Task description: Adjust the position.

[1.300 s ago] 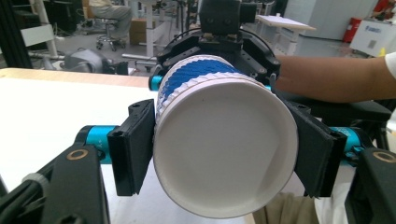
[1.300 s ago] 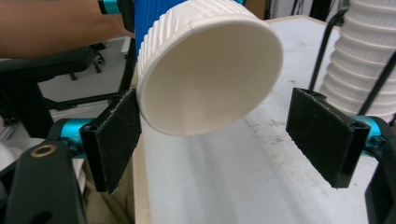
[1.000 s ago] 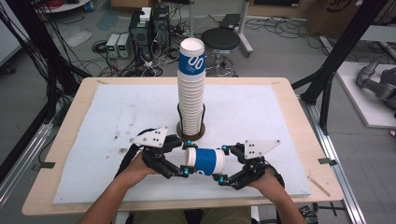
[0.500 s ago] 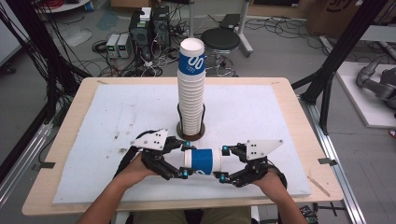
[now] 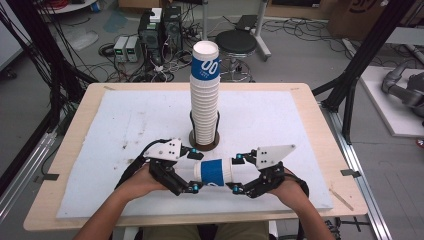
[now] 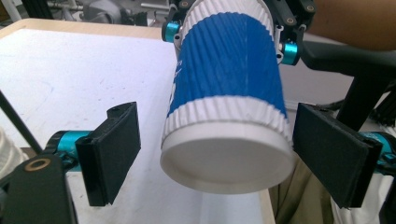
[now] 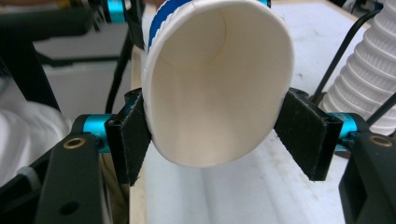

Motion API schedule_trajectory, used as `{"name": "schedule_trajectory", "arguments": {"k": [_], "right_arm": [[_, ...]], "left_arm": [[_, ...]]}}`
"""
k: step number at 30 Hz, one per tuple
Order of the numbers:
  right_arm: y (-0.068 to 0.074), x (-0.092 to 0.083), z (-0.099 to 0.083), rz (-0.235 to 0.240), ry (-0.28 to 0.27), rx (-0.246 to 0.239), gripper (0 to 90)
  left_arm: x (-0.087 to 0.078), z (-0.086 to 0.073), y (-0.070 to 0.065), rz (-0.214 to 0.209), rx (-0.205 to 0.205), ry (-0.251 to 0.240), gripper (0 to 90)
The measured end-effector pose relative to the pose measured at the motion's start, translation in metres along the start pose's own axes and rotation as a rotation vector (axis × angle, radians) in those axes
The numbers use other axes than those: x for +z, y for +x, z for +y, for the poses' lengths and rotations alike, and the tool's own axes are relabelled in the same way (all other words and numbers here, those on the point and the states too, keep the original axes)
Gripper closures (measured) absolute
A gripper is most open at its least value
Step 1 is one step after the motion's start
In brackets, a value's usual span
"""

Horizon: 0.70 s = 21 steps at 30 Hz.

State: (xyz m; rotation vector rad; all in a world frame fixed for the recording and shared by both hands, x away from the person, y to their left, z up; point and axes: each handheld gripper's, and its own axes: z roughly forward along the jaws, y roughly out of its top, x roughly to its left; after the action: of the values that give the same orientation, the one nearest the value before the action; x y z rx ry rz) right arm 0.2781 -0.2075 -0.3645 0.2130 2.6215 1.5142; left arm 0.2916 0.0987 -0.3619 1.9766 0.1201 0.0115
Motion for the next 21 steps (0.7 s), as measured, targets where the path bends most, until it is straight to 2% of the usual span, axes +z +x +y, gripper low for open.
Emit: {"name": "schedule_trajectory", "arguments": {"k": [11,21], "right_arm": [[-0.005,0.007,0.033,0.0,0.166,-0.088,30.0],[-0.003,0.021,0.06,0.016,0.334,-0.172,29.6]], "left_arm": [[-0.002,0.011,0.002,0.009,0.018,0.091,15.9],[0.008,0.013,0.003,-0.006,0.021,0.185,16.6]]}}
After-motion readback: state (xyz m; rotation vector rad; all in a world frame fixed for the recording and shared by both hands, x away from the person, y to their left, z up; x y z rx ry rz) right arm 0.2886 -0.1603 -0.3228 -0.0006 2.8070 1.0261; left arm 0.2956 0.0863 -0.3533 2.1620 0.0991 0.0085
